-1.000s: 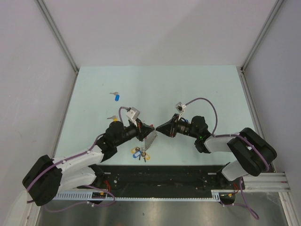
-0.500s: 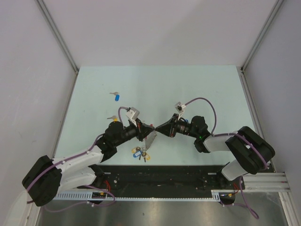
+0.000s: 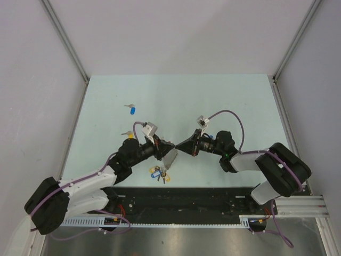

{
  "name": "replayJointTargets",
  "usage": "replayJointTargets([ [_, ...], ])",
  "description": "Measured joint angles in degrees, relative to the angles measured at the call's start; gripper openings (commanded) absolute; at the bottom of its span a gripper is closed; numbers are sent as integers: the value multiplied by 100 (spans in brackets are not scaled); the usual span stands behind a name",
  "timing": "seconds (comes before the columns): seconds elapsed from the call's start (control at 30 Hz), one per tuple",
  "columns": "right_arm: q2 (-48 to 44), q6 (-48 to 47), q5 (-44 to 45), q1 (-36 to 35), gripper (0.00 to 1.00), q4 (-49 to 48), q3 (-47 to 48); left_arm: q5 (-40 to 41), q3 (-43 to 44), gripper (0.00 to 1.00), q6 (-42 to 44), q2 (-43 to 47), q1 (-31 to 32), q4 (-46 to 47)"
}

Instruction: Put the keys on the keyring

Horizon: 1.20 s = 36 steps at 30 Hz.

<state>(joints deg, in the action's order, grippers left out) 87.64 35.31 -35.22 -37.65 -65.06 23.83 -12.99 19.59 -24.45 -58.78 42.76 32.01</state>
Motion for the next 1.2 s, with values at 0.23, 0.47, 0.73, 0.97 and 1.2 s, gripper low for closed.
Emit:
replayJointTargets([
  [0.23,-839,-804,249,-11,0,1639,339,240,-273,52,96,459,44,-142],
  [0.47,-1589,-2286,658,-122,0,3895,1082,382,-376,63,284,697,131,-354],
  [0.73,-1683,-4172,627,-223,0,5858,1873,157,-354,75,785,990,138,-560],
  [0.97,-1788,-5471,463,-337,0,6878,2236,-291,133,72,1272,824,138,-898],
  [1.2,-1880,-6142,273,-365,0,7287,2323,-761,846,61,1965,496,138,-1139],
])
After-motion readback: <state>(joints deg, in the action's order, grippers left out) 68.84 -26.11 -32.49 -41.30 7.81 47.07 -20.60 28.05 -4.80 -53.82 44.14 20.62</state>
